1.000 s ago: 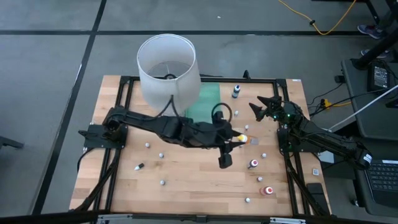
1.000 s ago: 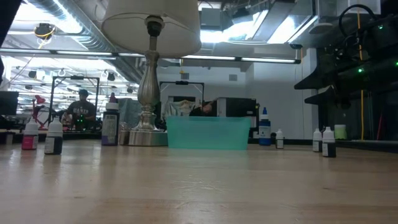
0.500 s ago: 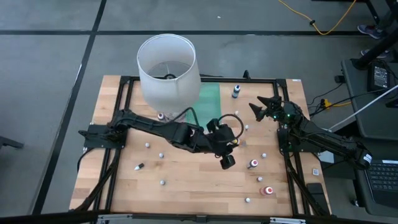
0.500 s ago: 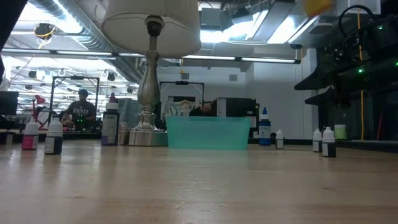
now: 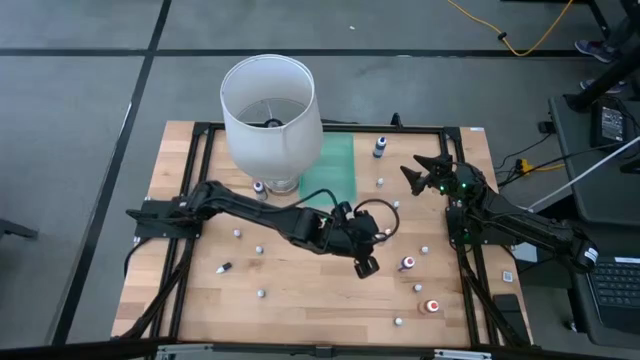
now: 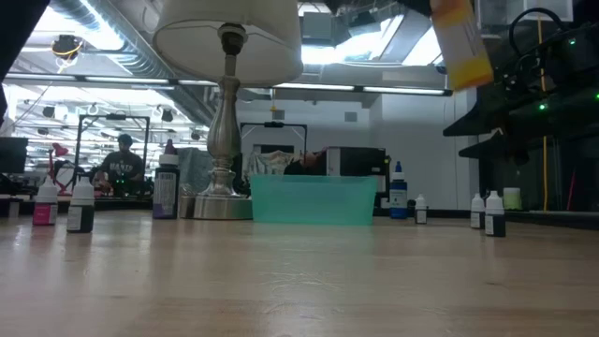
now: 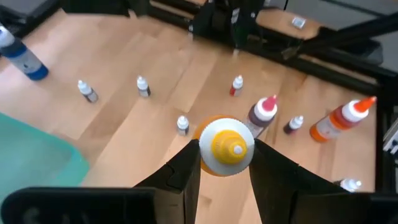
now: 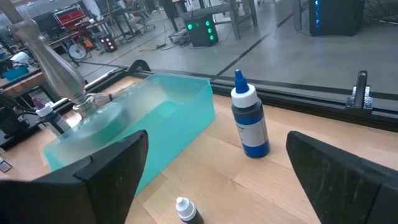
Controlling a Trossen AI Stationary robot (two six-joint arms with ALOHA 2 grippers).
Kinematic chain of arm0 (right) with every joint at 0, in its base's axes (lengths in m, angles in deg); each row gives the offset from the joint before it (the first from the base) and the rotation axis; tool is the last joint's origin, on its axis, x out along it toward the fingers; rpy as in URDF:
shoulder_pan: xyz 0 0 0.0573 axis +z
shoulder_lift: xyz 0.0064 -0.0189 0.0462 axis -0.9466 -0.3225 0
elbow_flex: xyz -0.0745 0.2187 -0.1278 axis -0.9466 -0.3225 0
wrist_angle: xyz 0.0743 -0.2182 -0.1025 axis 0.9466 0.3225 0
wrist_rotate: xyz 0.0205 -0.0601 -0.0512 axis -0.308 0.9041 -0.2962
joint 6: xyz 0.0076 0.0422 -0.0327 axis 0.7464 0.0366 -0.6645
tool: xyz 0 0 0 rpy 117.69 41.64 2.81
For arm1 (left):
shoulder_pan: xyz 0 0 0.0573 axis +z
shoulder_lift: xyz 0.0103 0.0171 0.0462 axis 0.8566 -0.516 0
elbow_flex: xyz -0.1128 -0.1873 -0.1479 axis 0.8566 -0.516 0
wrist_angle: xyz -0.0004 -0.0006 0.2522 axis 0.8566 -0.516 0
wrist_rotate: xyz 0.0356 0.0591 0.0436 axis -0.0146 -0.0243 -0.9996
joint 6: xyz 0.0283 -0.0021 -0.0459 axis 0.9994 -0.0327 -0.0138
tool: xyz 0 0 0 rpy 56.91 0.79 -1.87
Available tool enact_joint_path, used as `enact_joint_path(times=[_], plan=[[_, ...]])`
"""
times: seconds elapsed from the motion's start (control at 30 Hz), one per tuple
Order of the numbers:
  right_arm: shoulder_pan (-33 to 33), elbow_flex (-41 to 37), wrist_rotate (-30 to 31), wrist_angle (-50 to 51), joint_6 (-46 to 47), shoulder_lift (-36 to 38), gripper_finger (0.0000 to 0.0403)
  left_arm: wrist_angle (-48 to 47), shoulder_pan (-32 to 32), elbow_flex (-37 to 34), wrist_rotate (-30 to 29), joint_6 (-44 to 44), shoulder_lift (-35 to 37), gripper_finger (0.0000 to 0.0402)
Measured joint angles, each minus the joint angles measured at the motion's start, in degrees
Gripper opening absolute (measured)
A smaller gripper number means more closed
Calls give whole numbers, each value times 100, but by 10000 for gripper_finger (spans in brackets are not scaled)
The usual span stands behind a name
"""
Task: Pick & Place food coloring
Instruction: Put the large yellow food coloring bottle into the green bin
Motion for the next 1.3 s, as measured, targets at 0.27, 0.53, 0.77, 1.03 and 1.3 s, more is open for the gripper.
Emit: enact_joint_path(times=[0.27,0.53,0.77,1.03,1.3], plan=[[1,1,0,-3,0,2,382,-503,21,0,51,-240,-292,109],[1,2,0,-2,0,0,382,-469,48,-2,57,-39,-351,109],[0,2,0,-2,0,2,382,-468,127,-2,320,245,-351,109],[0,0,0,-4,29,0,382,-463,130,-2,827,598,-351,109],[0,1,-500,7,2426,0,382,-461,157,-2,1037,617,-349,109]])
